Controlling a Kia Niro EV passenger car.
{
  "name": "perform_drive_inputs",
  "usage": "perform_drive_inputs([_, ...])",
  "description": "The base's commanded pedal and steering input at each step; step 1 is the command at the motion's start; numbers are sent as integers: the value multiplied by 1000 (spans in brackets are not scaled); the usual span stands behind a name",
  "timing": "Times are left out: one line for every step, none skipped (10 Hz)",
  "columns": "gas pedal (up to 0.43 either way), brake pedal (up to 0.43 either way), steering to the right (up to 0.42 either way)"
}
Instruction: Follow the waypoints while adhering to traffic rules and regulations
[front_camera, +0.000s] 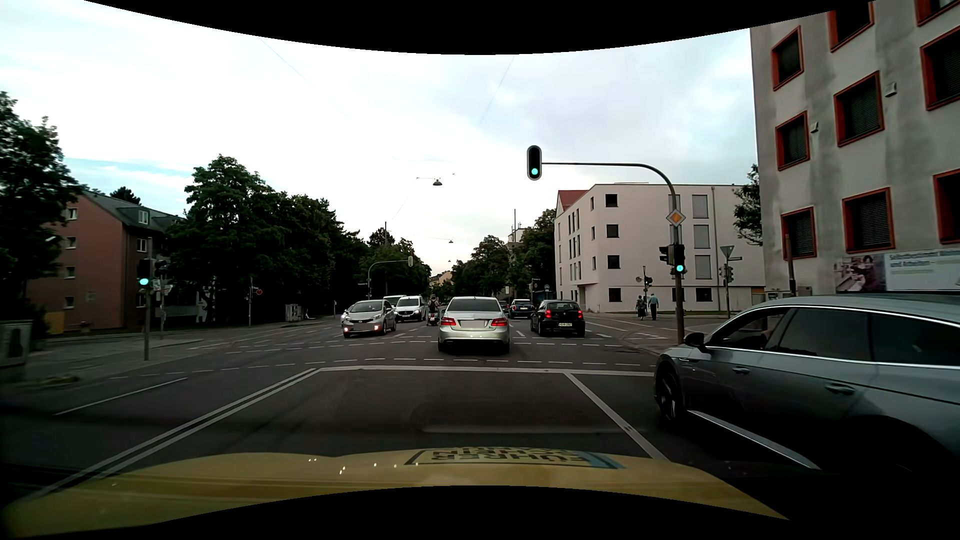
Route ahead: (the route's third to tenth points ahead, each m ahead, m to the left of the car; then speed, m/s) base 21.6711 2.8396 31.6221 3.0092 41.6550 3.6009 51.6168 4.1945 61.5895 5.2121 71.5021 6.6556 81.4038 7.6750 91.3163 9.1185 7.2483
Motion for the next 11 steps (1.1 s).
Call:
perform_drive_inputs([189,0,-13])
perform_drive_inputs([189,0,-11])
perform_drive_inputs([189,0,-11])
perform_drive_inputs([157,0,-11])
perform_drive_inputs([138,0,-11])
perform_drive_inputs([130,0,-9])
perform_drive_inputs([118,0,-8])
perform_drive_inputs([118,0,-8])
perform_drive_inputs([87,0,-7])
perform_drive_inputs([87,0,-7])
perform_drive_inputs([87,0,-7])
